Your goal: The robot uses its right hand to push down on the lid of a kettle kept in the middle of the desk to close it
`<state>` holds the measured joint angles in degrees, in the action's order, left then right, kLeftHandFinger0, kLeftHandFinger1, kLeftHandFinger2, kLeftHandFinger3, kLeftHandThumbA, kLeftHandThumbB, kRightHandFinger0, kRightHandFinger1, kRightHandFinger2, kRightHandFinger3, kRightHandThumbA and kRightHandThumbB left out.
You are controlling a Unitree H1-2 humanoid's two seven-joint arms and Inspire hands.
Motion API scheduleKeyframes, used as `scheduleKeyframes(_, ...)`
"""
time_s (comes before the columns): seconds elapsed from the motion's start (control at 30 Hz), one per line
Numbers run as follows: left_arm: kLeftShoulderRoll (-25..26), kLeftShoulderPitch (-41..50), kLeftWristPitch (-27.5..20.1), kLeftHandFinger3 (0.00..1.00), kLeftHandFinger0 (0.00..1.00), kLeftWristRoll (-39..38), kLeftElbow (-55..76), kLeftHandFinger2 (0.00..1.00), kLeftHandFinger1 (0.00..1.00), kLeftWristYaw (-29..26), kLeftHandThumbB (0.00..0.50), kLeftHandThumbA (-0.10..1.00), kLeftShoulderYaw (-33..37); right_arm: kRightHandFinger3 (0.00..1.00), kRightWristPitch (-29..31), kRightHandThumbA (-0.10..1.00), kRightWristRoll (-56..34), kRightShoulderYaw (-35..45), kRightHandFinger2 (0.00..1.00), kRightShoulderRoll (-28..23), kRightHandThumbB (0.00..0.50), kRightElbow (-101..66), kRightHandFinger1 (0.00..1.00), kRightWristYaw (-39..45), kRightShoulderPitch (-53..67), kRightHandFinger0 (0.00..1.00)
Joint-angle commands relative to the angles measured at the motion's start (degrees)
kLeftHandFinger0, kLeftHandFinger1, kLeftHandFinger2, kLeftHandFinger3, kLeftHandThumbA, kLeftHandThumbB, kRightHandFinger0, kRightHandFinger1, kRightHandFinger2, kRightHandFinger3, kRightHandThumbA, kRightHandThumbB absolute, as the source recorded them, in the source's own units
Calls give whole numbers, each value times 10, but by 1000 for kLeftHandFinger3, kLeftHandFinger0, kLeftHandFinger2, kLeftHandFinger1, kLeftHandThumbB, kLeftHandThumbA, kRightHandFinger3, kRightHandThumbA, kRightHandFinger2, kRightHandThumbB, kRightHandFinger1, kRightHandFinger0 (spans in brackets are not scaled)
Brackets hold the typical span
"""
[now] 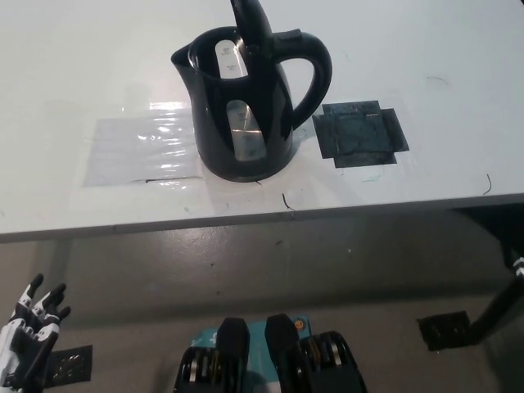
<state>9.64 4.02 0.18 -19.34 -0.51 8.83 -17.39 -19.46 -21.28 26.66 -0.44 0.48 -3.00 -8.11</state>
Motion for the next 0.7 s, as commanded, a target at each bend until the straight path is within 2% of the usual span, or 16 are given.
scheduleKeyframes(0.0, 25, 0, -18, 1000, 1000, -23, 20, 885, 1000, 15, 206, 265, -13, 1000, -75, 551, -113, -49, 1000, 29, 168, -311, 1000, -40, 83, 1000)
scheduleKeyframes(0.07, 24, 0, -19, 1000, 1000, -23, 18, 886, 1000, 14, 202, 262, -14, 1000, -75, 520, -139, -68, 1000, 13, 187, -365, 1000, -54, 93, 1000)
scheduleKeyframes(0.1, 24, 2, -21, 1000, 1000, -23, 17, 884, 1000, 15, 198, 262, -14, 1000, -75, 596, -152, -78, 1000, -11, 176, -406, 1000, -60, 88, 1000)
scheduleKeyframes(0.13, 24, 2, -23, 1000, 1000, -24, 15, 890, 1000, 16, 201, 260, -14, 1000, -75, 621, -172, -88, 1000, -34, 190, -448, 1000, -84, 76, 1000)
scheduleKeyframes(0.2, 24, 8, -23, 1000, 1000, -22, 15, 888, 1000, 14, 204, 271, -16, 1000, -75, 616, -200, -103, 1000, -60, 233, -486, 1000, -133, 48, 1000)
scheduleKeyframes(0.23, 25, 9, -22, 1000, 1000, -22, 15, 889, 1000, 14, 204, 274, -16, 1000, -75, 662, -195, -108, 1000, -79, 212, -503, 1000, -135, 28, 1000)
scheduleKeyframes(0.27, 26, 10, -22, 1000, 1000, -23, 14, 887, 1000, 15, 202, 277, -17, 1000, -75, 702, -192, -118, 1000, -97, 213, -516, 1000, -146, -1, 1000)
scheduleKeyframes(0.33, 27, 13, -23, 1000, 1000, -20, 14, 881, 1000, 15, 195, 281, -17, 1000, -75, 727, -195, -127, 1000, -115, 209, -522, 1000, -153, -25, 1000)
scheduleKeyframes(0.4, 25, 17, -23, 1000, 1000, -22, 15, 874, 1000, 15, 183, 268, -17, 1000, -75, 704, -207, -163, 1000, -142, 236, -520, 1000, -194, -118, 1000)
scheduleKeyframes(0.5, 22, 25, -23, 1000, 1000, -23, 15, 888, 1000, 14, 185, 261, -18, 1000, -75, 683, -211, -193, 1000, -153, 212, -497, 1000, -210, -187, 1000)
scheduleKeyframes(0.57, 19, 32, -27, 1000, 1000, -22, 12, 896, 1000, 17, 183, 276, -16, 1000, -75, 692, -165, -230, 1000, -145, 140, -438, 1000, -210, -289, 1000)
scheduleKeyframes(0.63, 16, 36, -30, 1000, 1000, -21, 10, 894, 1000, 17, 185, 286, -14, 1000, -75, 697, -162, -249, 1000, -141, 111, -413, 1000, -231, -333, 1000)
scheduleKeyframes(0.67, 14, 38, -31, 1000, 1000, -22, 10, 892, 1000, 17, 184, 284, -14, 1000, -75, 696, -137, -254, 1000, -127, 48, -386, 1000, -219, -367, 1000)
